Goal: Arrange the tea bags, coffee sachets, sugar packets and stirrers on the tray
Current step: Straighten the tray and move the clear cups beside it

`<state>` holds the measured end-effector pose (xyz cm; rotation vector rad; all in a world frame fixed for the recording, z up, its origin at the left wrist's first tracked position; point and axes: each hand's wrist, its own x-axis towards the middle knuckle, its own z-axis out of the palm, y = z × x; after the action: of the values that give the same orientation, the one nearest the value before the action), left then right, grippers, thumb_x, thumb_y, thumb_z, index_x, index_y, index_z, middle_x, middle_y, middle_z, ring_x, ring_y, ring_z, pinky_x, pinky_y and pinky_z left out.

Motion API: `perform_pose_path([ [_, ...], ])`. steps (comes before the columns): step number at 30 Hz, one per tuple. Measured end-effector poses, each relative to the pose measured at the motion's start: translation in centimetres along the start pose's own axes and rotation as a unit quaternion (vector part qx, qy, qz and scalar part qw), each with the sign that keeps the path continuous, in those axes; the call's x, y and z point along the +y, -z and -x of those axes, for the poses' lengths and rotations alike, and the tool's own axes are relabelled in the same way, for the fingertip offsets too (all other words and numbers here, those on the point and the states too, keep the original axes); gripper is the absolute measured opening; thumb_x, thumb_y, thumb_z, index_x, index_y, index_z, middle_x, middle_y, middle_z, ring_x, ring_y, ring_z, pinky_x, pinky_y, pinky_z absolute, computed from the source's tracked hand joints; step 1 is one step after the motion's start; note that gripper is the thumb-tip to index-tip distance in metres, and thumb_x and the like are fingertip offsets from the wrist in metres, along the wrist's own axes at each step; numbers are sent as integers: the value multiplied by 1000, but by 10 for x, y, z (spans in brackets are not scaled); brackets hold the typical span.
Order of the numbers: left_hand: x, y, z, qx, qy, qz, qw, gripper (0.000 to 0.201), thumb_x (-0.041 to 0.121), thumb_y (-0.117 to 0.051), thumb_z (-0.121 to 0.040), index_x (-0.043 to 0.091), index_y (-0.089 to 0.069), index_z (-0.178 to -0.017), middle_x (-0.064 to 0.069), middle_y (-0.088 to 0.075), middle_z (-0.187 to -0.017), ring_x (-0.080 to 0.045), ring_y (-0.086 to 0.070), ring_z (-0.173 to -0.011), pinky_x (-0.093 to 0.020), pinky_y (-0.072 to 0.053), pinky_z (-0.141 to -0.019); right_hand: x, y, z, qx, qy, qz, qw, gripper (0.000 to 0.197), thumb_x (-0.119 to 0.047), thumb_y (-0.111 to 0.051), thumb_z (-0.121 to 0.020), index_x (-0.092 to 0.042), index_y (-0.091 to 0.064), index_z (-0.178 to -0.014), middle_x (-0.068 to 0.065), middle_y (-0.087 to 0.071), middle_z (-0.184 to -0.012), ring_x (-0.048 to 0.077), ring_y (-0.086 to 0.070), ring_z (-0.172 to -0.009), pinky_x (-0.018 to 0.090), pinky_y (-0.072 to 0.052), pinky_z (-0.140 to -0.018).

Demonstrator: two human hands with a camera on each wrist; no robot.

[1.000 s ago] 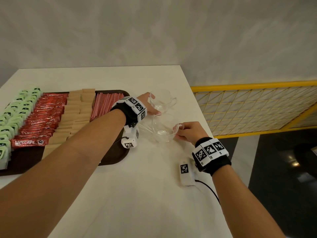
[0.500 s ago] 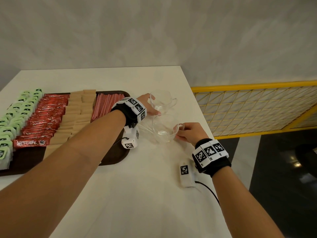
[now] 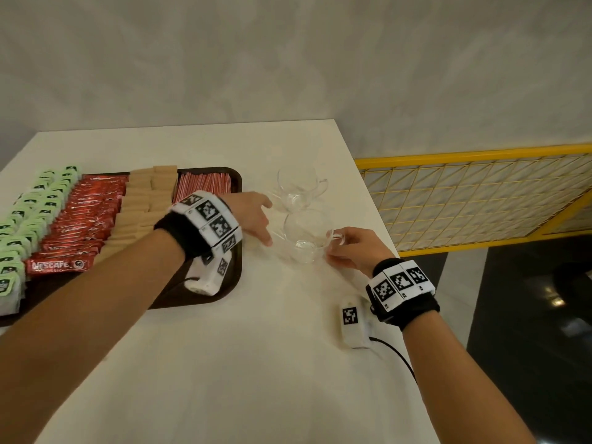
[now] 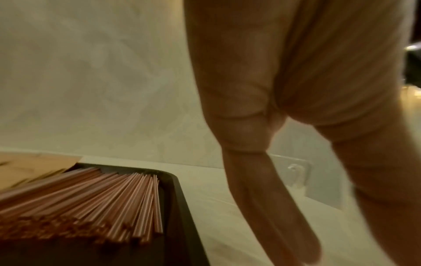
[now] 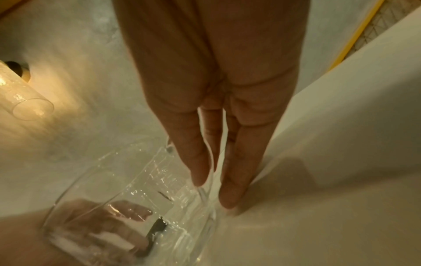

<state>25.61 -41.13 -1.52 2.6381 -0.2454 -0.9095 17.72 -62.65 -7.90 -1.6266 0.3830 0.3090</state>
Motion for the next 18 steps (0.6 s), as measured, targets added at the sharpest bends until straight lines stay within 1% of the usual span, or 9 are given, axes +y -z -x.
perform_pose_path([
  [2,2,-11,20,-33,-31,7,999,103,34,-83,-64,25,-21,-146,7,-57,-121,-14,-52,-111,-31,-38,-101,-2,-1,3,-11,-2,-20,1000,26,13,-56,-85,4,-59,-108,15,-56,-98,27,-58,-90,29,-55,-74],
  [4,7,-26,29,-36,-59,44,997,105,35,-85,-62,29,-21,-144,6,-56,-118,-13,-53,-108,-28,-38,-99,-4,-4,5,-13,-9,-31,999,25,15,-54,-85,5,-59,-108,17,-55,-98,27,-58,-87,26,-55,-70],
  [5,9,-33,30,-27,-67,64,995,102,35,-85,-61,29,-24,-143,6,-57,-114,-13,-53,-106,-28,-39,-98,-5,-4,5,-10,-12,-29,999,26,15,-54,-85,7,-59,-109,19,-55,-98,27,-58,-88,25,-55,-70],
  [7,13,-44,25,13,-79,107,991,92,33,-85,-62,25,-33,-137,6,-59,-101,-12,-55,-100,-25,-40,-93,-5,-6,5,-3,-11,-23,1000,26,14,-55,-85,8,-60,-110,19,-56,-98,28,-59,-91,24,-55,-70],
  [9,14,-51,23,55,-82,145,985,80,30,-85,-64,22,-41,-130,8,-58,-87,-10,-57,-91,-23,-40,-85,-5,-5,3,1,-10,-20,1000,24,14,-55,-85,5,-62,-107,18,-58,-99,27,-60,-93,24,-56,-71],
  [11,14,-54,23,72,-79,173,979,73,27,-85,-64,22,-45,-125,9,-58,-80,-10,-57,-85,-23,-40,-82,-5,-5,1,4,-7,-17,1000,22,14,-55,-85,4,-63,-103,17,-58,-97,27,-60,-93,27,-57,-75],
  [14,13,-56,22,81,-72,196,974,70,25,-85,-64,23,-46,-122,8,-60,-79,-10,-58,-85,-24,-42,-86,-6,-6,-1,3,1,-19,1000,19,14,-53,-86,0,-63,-93,14,-59,-91,25,-60,-90,35,-54,-89],
  [16,12,-56,21,85,-68,205,973,70,25,-85,-64,24,-46,-122,7,-61,-79,-10,-59,-86,-27,-43,-90,-6,-8,-2,2,4,-26,1000,22,14,-52,-86,-4,-63,-82,10,-60,-84,22,-61,-84,34,-54,-88],
  [18,11,-55,20,87,-67,209,972,69,25,-85,-64,24,-47,-121,7,-61,-78,-10,-59,-85,-28,-43,-91,-7,-10,-4,0,6,-27,1000,25,13,-53,-86,-8,-63,-77,8,-60,-83,22,-61,-85,34,-54,-88],
])
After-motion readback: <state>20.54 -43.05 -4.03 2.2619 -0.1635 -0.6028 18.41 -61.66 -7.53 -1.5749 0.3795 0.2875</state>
